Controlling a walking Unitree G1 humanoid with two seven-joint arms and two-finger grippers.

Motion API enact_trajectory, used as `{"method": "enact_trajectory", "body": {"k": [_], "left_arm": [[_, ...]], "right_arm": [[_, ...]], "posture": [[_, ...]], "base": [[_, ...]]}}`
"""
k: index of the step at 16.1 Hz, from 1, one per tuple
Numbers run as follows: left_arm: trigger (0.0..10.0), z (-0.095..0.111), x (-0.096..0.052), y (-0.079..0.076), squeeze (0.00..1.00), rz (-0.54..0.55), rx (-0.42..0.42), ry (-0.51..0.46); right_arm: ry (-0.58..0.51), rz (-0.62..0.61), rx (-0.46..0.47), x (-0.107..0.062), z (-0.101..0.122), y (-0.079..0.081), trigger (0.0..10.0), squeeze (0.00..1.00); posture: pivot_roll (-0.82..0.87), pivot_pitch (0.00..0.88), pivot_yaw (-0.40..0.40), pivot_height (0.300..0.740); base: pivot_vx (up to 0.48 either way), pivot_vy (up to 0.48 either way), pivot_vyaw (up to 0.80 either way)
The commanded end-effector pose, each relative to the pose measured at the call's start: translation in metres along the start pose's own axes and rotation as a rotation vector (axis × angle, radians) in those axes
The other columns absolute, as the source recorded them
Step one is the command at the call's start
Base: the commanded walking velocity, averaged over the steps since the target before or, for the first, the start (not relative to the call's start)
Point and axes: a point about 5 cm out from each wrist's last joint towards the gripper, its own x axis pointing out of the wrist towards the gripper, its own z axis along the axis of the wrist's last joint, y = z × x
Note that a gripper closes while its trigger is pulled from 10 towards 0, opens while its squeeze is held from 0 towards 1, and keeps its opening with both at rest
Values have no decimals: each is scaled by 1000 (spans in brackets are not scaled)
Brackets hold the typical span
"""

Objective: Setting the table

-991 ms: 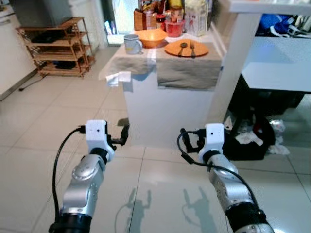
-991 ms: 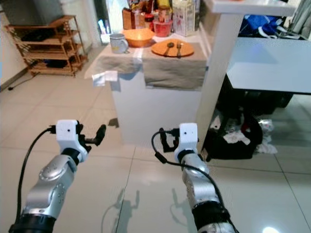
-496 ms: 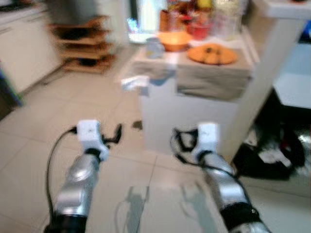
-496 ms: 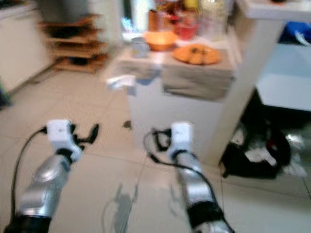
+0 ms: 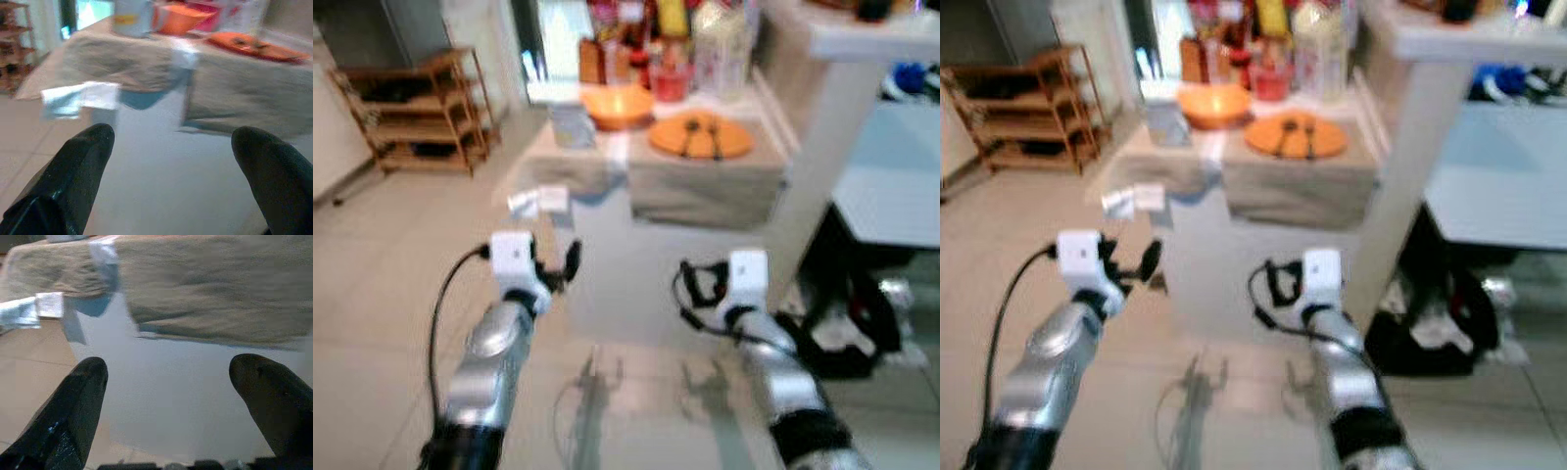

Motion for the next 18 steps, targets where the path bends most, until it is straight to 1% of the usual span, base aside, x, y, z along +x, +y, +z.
{"method": "enact_trajectory", "body": {"k": [1, 3, 5, 6, 7, 8, 9, 10, 12, 14, 15, 18], "left_arm": [[10000, 3, 2, -4, 0, -13, 6, -11], [10000, 3, 3, -5, 0, -18, 10, -12], [10000, 4, 3, -6, 0, -27, 21, -17], [10000, 5, 3, -6, 0, -31, 28, -20], [10000, 9, 3, -11, 0, -57, 51, -35], [10000, 10, 4, -15, 0, -76, 65, -42], [10000, 11, 4, -16, 0, -82, 70, -46], [10000, 11, 5, -18, 0, -84, 74, -45], [10000, 10, 6, -18, 0, -81, 85, -34], [10000, 10, 6, -19, 0, -84, 75, -36], [10000, 11, 5, -19, 0, -90, 110, -42], [10000, 11, 5, -21, 0, -107, 103, -48]], "right_arm": [[-16, -9, -16, 0, 3, -6, 10000, 0], [-23, -7, -15, 0, 4, -5, 10000, 0], [-48, -26, -16, 1, 11, -6, 10000, 0], [-77, -38, -22, 2, 17, -7, 10000, 0], [-213, -165, -37, 5, 50, -22, 10000, 0], [-259, -254, -13, 5, 64, -36, 10000, 0], [-270, -265, -3, 7, 70, -39, 10000, 0], [-286, -240, -23, 9, 76, -39, 10000, 0], [-277, -250, -30, 9, 74, -41, 10000, 0], [-278, -285, -23, 9, 75, -44, 10000, 0], [-287, -306, -8, 9, 79, -48, 10000, 0], [-294, -301, -20, 11, 83, -50, 10000, 0]], "posture": [[-83, 0, 45, 740], [-82, 0, 45, 740], [-80, 0, 47, 740], [-80, 0, 48, 740], [-82, 0, 51, 740], [-82, 0, 51, 740], [-85, 0, 54, 740], [-85, 0, 54, 740], [-86, 0, 56, 740], [-84, 0, 57, 740], [-85, 0, 58, 740], [-86, 0, 61, 740]], "base": [[480, 0, 0], [480, 0, 0], [480, 0, 0], [480, 0, 0], [480, 0, 0], [480, 0, 0], [480, 0, 0], [442, 0, 0], [0, 0, 0], [0, 0, 0], [0, 0, 0], [266, -396, 0]]}}
